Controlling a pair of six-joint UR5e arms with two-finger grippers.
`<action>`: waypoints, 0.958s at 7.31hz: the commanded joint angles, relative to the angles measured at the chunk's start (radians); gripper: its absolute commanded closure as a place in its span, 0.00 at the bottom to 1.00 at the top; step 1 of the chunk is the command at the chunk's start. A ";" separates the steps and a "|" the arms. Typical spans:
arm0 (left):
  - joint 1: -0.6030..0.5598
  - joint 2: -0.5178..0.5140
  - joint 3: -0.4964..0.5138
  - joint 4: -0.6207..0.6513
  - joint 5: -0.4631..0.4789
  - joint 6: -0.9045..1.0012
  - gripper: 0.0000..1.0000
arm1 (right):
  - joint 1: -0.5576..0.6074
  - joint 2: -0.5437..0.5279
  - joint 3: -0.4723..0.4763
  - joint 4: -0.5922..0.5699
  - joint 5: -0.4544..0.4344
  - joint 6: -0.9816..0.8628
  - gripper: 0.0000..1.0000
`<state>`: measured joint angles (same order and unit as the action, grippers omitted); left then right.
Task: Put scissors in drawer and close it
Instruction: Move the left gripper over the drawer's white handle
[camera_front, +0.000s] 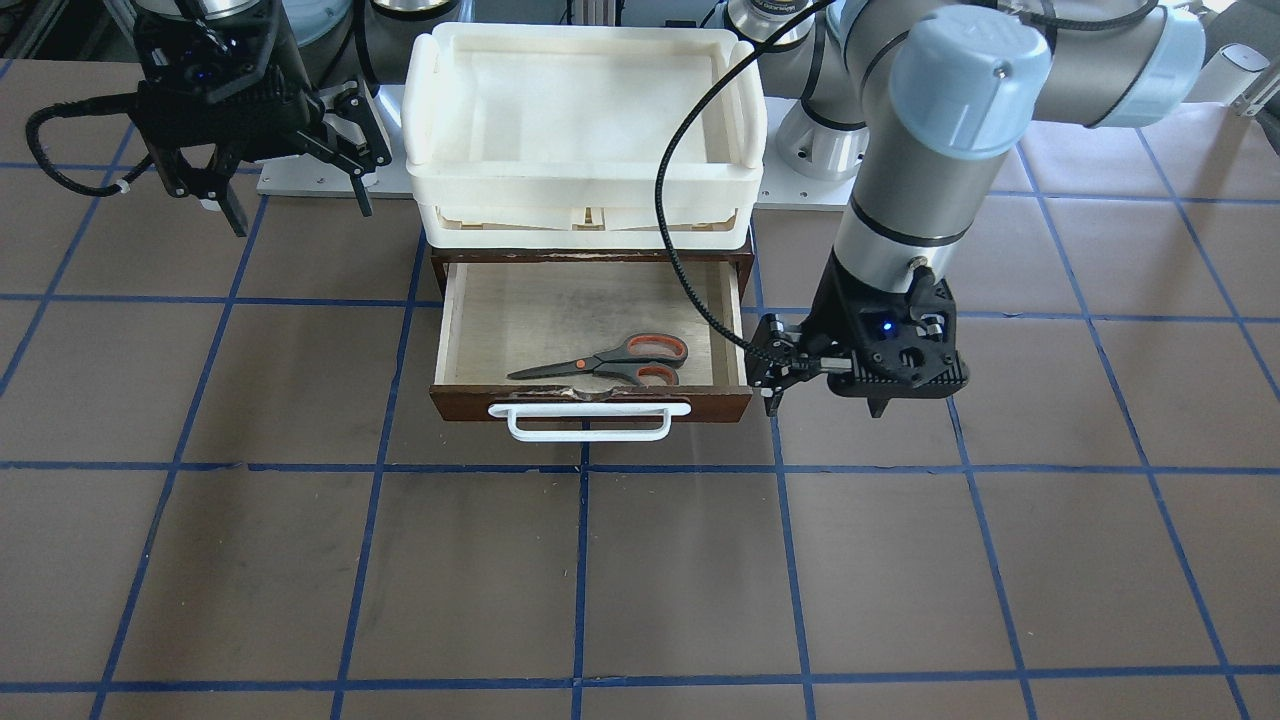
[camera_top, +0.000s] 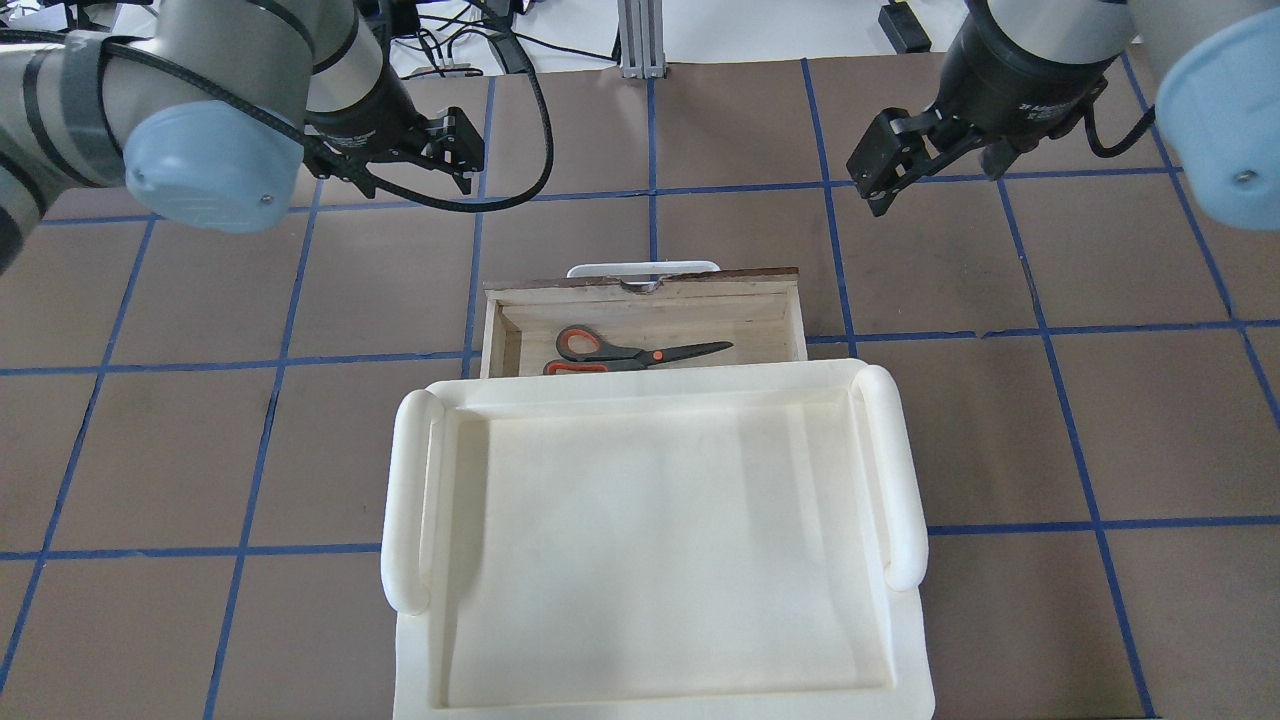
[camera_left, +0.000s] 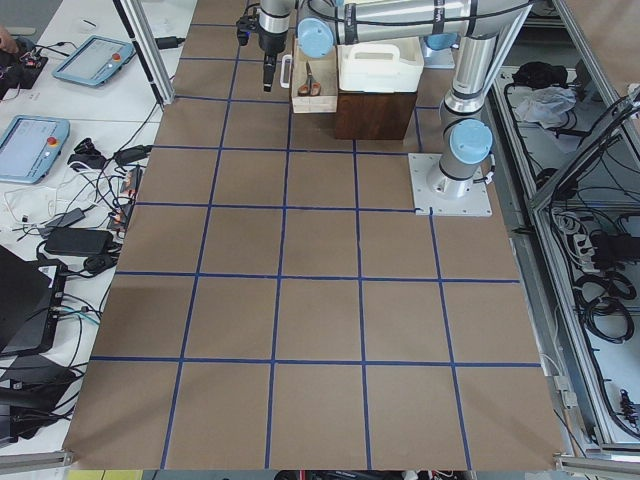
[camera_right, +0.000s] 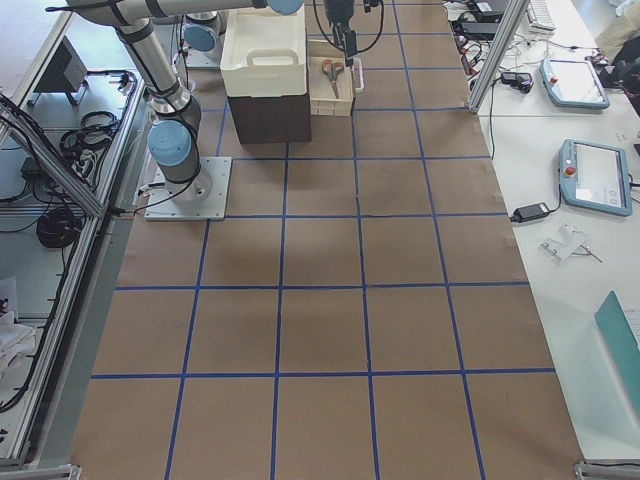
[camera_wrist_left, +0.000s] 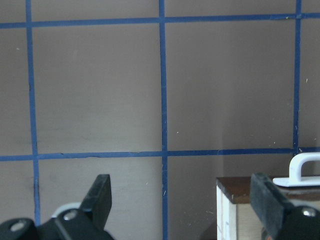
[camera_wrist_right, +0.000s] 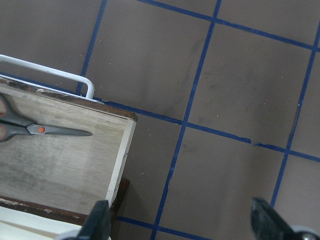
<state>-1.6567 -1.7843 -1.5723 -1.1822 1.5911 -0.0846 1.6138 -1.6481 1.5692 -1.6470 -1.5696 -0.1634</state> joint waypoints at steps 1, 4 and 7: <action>-0.092 -0.113 0.020 0.083 0.027 -0.087 0.00 | 0.003 -0.007 0.000 0.006 -0.015 0.198 0.00; -0.165 -0.240 0.046 0.174 0.027 -0.141 0.00 | 0.008 -0.007 0.000 0.006 -0.001 0.298 0.00; -0.198 -0.316 0.083 0.147 0.018 -0.155 0.00 | 0.032 -0.002 0.002 0.000 -0.006 0.323 0.00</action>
<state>-1.8347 -2.0709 -1.5038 -1.0207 1.6095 -0.2289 1.6407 -1.6516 1.5696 -1.6467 -1.5739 0.1512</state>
